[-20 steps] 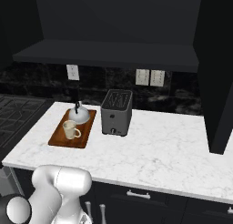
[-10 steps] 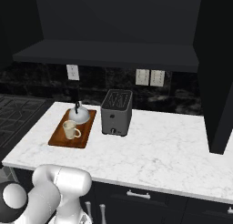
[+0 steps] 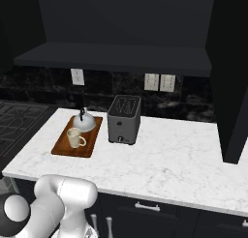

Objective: Pick the kettle from the counter and place it on the tray. Then pick the mug from the cabinet and place it on the tray. Then close the cabinet doors.

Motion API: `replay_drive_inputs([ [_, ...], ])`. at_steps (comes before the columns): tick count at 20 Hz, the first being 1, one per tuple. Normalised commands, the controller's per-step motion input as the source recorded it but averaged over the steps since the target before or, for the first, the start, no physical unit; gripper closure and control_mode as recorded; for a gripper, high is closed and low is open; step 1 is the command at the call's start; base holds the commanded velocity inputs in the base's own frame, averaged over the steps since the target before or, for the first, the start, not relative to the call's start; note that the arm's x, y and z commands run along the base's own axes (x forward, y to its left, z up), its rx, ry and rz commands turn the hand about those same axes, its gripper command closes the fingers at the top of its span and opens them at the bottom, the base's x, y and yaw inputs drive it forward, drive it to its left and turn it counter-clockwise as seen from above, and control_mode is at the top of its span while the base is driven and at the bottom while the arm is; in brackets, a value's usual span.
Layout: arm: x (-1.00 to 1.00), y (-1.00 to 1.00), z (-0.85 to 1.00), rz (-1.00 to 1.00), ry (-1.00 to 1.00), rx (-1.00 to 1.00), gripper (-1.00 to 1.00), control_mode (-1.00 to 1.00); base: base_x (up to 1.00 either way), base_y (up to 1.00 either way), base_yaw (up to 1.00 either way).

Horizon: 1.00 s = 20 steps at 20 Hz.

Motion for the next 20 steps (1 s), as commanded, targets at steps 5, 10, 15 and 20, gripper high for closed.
replay_drive_inputs([
  [5,0.24,-0.57,-0.02,-0.23,0.00,0.00,-1.00,-1.00,0.00,0.00,0.00],
  [10,0.40,-0.65,0.00,-0.21,0.00,0.00,-1.00,-1.00,0.00,0.00,0.00],
  [15,0.53,-0.69,0.00,-0.21,0.00,0.00,-1.00,-1.00,0.00,0.00,0.00],
  [20,0.56,-0.74,-0.04,-0.17,0.00,0.00,-1.00,-1.00,0.00,0.00,0.00],
])
